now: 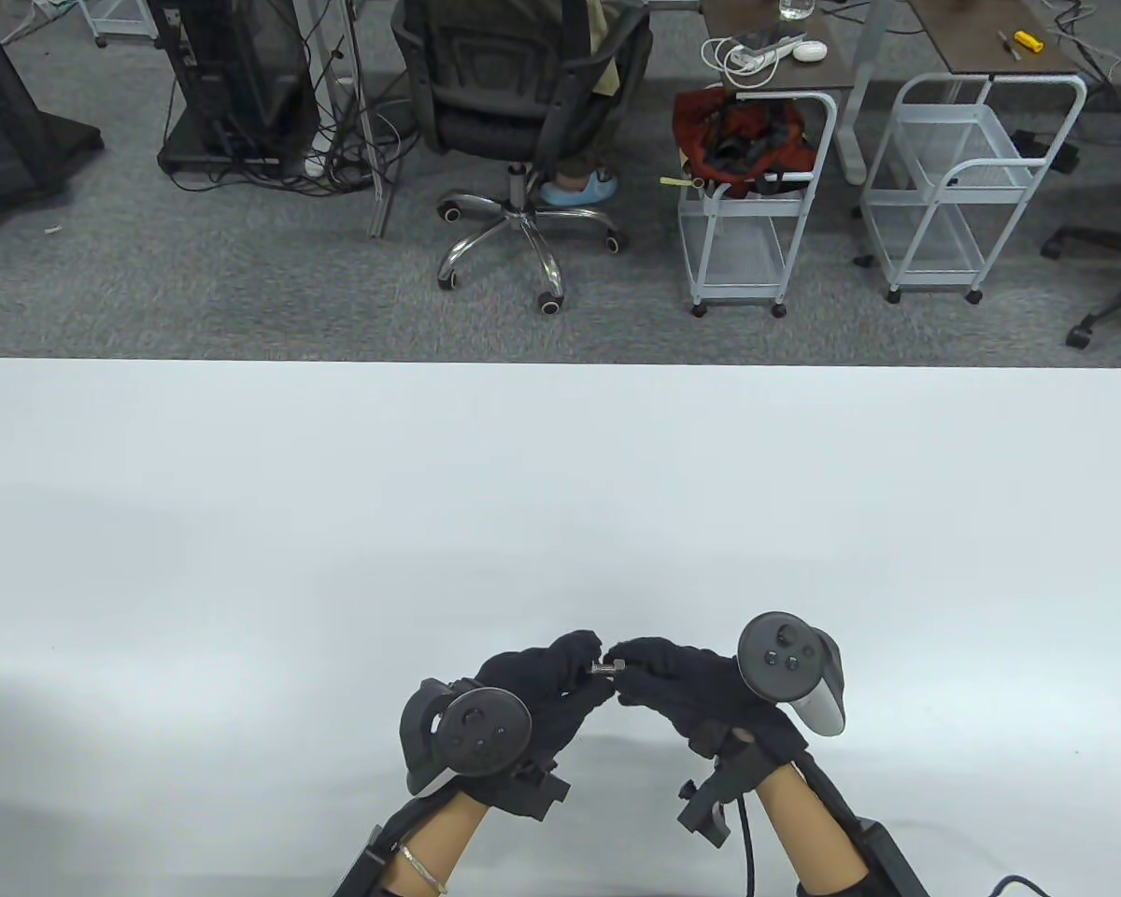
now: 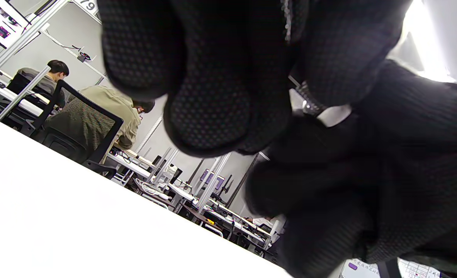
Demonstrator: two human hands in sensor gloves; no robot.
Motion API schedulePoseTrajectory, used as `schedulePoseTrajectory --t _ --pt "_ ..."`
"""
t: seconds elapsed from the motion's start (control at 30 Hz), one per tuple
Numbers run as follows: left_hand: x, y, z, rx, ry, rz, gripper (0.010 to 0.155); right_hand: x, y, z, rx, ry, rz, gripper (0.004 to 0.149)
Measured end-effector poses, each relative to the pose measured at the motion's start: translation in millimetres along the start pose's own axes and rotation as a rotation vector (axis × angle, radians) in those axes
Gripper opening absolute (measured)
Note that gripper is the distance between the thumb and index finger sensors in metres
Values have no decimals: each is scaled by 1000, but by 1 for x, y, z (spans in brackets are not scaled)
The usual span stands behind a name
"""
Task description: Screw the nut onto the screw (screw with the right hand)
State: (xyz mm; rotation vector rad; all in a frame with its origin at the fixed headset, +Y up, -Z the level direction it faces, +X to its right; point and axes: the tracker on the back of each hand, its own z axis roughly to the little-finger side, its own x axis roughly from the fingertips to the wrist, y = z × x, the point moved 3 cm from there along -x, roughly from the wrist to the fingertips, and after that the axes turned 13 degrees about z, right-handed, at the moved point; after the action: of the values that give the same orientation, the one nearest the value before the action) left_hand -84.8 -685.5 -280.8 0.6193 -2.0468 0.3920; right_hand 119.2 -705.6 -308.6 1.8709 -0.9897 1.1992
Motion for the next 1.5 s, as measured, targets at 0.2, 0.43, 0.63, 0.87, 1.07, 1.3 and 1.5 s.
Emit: schedulePoseTrajectory --t 0.2,0.43,0.63,0.87,1.07,1.3,1.5 --pt "0 0 0 8 -2 7 47 -1 4 -2 -44 -11 -64 52" --pt "0 -1 -1 10 -5 6 47 -1 5 -2 -79 -17 -90 54" --pt "0 -1 0 13 -4 7 47 0 0 0 -28 -4 -20 51" --pt "0 -1 0 -5 -2 4 47 -1 0 0 4 0 -20 46" --pt "0 -1 -1 -7 -6 9 47 -1 4 -2 -31 -12 -70 52" --pt "0 -2 -3 -12 -14 9 47 -1 5 0 -76 12 -120 54" --pt "0 1 0 -8 -2 0 47 0 2 -2 1 -9 -18 50"
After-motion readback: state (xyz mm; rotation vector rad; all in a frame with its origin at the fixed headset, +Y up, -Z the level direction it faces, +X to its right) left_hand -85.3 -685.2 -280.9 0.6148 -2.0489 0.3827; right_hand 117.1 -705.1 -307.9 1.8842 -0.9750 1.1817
